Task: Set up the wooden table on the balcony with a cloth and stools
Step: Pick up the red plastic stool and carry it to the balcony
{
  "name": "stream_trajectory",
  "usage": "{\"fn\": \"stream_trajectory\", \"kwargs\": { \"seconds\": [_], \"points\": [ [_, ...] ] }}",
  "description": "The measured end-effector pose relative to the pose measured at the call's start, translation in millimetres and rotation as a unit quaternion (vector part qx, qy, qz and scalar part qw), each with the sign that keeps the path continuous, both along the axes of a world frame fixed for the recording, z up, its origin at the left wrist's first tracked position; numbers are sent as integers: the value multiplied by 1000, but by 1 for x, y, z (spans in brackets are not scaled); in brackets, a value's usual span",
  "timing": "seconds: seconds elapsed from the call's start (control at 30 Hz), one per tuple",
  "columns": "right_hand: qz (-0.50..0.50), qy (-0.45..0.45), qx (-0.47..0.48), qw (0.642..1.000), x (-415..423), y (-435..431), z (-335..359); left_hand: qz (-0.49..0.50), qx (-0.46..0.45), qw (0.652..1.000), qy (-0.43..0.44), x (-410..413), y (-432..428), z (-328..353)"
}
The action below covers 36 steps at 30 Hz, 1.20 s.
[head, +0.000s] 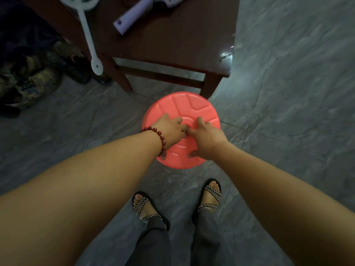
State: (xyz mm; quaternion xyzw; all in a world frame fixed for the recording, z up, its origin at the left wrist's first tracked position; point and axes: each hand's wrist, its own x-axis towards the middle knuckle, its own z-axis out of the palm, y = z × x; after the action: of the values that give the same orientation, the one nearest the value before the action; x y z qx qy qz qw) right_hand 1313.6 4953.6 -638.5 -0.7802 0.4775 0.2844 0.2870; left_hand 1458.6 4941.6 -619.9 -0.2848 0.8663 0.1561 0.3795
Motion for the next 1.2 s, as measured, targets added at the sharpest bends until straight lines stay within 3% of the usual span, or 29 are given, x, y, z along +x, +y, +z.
{"fn": "stream_trajectory", "kwargs": {
  "seconds": [0.3, 0.7, 0.9, 1.2],
  "points": [
    [18, -11, -16, 1000, -12, 11, 139, -33, -31, 999, 16, -4, 11, 143],
    [8, -19, -111, 994, -43, 23, 368, -32, -106, 992, 65, -19, 18, 359],
    [-66, -53, -152, 985, -83, 32, 437, -28, -113, 989, 86, -60, 15, 426],
    [-110, -55, -224, 967, -195, 25, 507, -125, -161, 973, 113, -160, -15, 499]
  ]
}}
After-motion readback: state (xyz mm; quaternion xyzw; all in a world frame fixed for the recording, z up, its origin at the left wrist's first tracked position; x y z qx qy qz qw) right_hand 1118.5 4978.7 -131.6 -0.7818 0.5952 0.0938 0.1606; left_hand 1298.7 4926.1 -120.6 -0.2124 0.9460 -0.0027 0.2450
